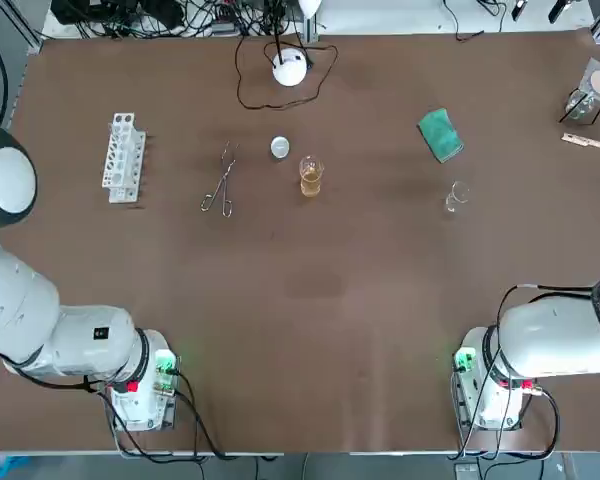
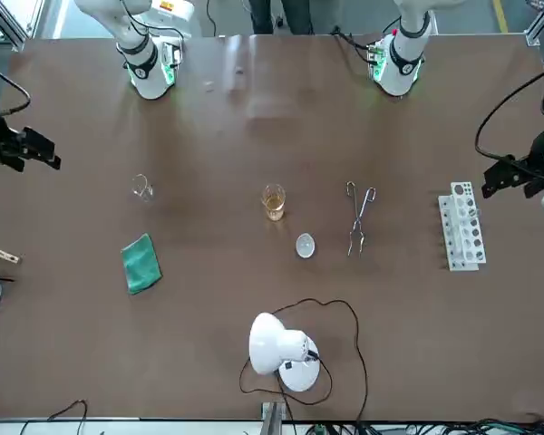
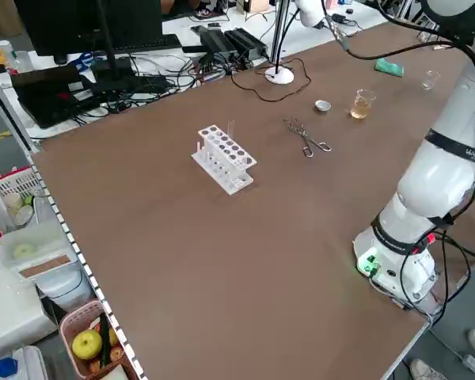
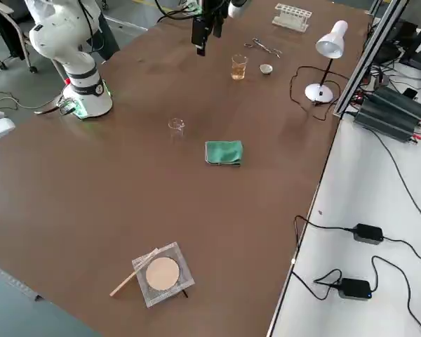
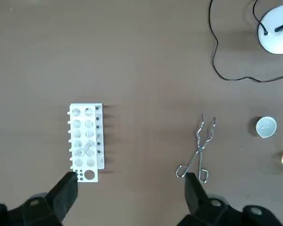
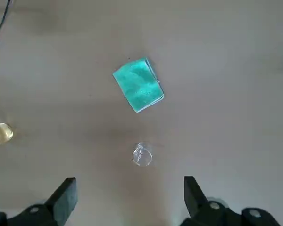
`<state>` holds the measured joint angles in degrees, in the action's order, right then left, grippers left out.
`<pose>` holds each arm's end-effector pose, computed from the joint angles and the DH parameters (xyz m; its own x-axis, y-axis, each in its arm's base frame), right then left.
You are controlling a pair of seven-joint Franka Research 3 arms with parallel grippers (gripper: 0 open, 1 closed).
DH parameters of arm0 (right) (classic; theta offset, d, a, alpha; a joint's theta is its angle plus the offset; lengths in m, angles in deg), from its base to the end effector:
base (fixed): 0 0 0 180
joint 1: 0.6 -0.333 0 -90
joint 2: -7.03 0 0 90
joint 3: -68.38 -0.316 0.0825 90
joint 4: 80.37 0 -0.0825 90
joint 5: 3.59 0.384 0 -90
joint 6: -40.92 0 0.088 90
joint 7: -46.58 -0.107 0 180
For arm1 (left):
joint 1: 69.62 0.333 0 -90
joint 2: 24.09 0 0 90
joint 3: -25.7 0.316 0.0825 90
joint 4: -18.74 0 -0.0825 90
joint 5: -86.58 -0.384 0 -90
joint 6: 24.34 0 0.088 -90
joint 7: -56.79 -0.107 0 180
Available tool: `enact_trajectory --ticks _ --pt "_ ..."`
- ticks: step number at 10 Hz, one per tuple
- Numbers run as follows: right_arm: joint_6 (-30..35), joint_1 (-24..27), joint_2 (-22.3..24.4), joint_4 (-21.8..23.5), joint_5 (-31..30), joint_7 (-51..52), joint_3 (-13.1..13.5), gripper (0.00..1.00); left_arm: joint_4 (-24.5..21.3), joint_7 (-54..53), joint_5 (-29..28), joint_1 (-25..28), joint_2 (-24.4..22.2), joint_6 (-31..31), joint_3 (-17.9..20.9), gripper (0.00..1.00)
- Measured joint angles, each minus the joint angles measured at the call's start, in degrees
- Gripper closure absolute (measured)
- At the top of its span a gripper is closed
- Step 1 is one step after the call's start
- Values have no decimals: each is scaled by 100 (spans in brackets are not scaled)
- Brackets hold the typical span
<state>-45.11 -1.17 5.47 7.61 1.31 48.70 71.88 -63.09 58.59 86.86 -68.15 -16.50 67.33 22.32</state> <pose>0.5555 -0.0183 0.6205 0.9983 -0.0083 -0.0578 -0.0133 -0.9962 -0.0860 0.5985 -0.0179 0.6184 0.9992 -0.0009 0.0391 -0.0015 -0.9999 0.0139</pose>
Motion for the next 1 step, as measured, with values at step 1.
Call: enact_trajectory --ticks 1 --pt "0 0 0 0 -2 -3 4 0 0 0 0 0 0 0 0 0"
